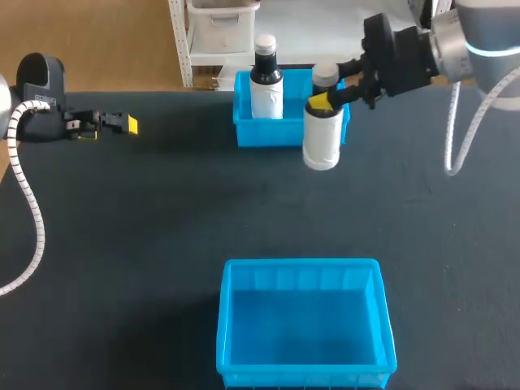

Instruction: Pick up the bottle, and place it in the far bin if it is heavy, or in the near bin if it is light.

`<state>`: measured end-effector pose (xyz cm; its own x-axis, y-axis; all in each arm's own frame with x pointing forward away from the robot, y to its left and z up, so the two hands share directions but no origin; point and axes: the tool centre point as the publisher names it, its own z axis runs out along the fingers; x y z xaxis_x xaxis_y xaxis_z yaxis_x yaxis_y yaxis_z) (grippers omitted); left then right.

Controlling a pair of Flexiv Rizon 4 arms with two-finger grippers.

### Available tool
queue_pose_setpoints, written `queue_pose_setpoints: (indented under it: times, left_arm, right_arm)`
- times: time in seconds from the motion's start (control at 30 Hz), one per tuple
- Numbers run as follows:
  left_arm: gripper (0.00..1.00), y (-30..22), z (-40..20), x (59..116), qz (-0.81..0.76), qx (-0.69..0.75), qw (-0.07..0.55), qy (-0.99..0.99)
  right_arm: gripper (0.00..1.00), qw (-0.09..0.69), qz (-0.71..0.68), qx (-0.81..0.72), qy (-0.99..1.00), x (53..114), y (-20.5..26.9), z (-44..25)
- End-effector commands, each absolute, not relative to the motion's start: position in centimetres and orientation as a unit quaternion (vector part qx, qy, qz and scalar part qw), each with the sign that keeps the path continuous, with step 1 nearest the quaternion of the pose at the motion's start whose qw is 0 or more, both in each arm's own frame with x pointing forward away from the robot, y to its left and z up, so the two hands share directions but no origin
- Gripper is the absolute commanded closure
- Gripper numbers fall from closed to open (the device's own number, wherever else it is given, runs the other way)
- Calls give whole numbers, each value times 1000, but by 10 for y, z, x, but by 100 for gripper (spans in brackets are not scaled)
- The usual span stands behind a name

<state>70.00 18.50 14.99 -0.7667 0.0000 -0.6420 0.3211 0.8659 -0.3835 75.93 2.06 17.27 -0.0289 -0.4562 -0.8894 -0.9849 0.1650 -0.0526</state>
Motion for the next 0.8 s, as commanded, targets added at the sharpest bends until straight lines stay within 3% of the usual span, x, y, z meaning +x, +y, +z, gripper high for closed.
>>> queue_pose_setpoints:
  times: [0.03, 0.8]
  left_arm:
    - [0, 185, 150, 700, -243, 88, 330, 908]
    - [0, 185, 150, 700, -243, 88, 330, 908]
  right_arm:
    - [100, 416, 313, -556, 647, 752, 4, 187]
    - [100, 436, 265, -526, 681, 774, -58, 216]
